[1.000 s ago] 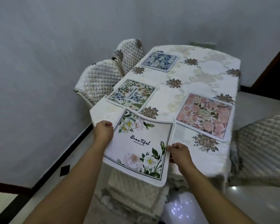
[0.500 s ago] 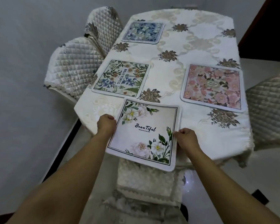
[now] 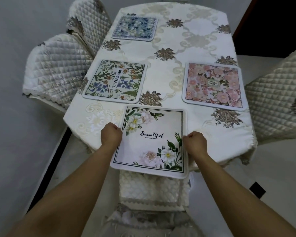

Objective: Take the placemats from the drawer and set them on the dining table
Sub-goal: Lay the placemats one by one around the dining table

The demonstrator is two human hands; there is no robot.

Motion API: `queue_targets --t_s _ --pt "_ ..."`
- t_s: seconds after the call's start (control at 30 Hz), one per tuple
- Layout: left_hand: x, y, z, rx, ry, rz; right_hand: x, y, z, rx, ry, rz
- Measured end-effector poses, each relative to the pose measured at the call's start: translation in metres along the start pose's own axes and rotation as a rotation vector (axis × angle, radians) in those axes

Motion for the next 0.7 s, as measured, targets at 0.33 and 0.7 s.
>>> queue_targets --t_s 0.33,0.7 --pt "-0.009 0.017 0.015 -0.071 0.017 -0.035 0.003 -0.004 0.011 -0.031 0.061 0.025" --pt "-0.011 0.017 0.019 -0.077 0.041 -0.014 -0.006 -0.002 0.017 0.028 0.069 -0.035"
Point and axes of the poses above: each hand's wrist, its own z-axis towards the middle knuckle, its own x-axis out of the back of the hand, y = z × x, the point moved 5 cm from there along z, towards the middle knuckle, and after that the axes turned 3 degrees about y, right-handed, at the moved point
